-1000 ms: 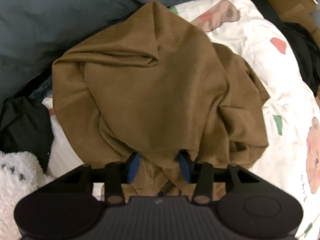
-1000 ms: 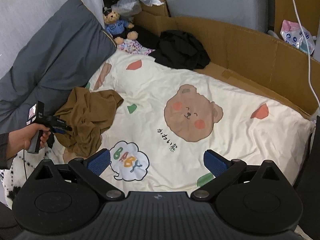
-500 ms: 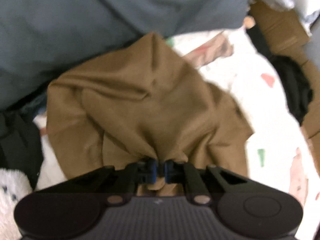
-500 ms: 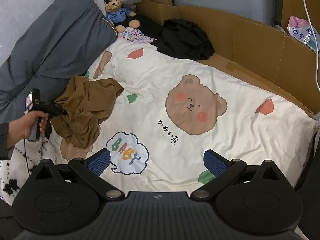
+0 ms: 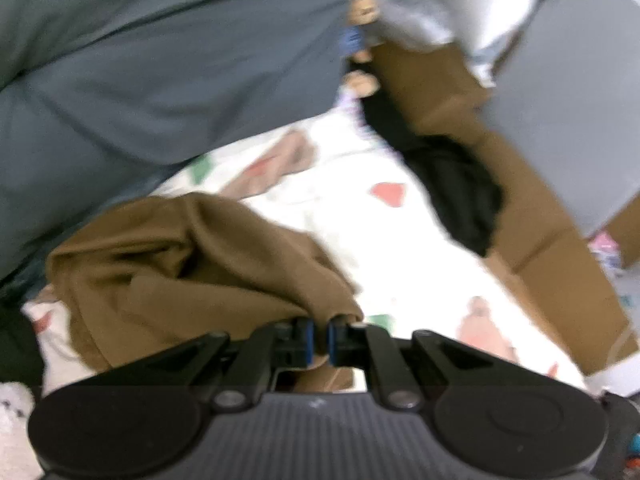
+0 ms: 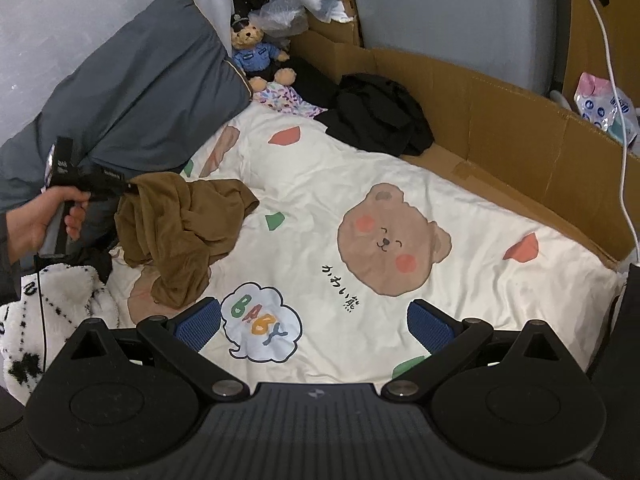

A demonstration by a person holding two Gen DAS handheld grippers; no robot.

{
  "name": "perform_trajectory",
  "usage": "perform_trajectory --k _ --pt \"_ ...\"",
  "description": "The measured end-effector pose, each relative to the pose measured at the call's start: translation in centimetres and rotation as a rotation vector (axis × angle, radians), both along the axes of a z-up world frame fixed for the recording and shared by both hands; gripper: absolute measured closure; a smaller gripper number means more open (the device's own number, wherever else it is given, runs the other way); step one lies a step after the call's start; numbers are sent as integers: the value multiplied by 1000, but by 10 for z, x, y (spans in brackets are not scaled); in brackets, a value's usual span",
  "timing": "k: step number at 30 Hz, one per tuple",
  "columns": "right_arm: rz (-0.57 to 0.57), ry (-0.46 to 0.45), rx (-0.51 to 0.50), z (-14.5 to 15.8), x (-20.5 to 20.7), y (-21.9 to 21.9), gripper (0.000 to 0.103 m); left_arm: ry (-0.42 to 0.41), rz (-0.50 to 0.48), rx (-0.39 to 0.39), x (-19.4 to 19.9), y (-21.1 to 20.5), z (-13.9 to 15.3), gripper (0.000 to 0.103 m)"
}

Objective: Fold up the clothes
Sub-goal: 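Lift the brown garment with the left gripper, letting it hang open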

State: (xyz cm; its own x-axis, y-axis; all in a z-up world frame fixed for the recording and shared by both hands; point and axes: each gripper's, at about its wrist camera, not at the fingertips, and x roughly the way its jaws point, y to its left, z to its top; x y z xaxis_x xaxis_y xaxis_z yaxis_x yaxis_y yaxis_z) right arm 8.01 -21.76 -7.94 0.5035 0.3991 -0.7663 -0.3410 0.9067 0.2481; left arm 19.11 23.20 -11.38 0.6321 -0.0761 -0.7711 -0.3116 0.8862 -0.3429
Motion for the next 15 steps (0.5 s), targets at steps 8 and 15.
perform_trajectory --k 8,15 --pt "-1 -63 33 22 -6 -5 1 -99 -106 -77 -5 -32 45 97" --pt "15 -99 62 36 -13 -3 1 -192 -197 -214 -25 -74 94 97"
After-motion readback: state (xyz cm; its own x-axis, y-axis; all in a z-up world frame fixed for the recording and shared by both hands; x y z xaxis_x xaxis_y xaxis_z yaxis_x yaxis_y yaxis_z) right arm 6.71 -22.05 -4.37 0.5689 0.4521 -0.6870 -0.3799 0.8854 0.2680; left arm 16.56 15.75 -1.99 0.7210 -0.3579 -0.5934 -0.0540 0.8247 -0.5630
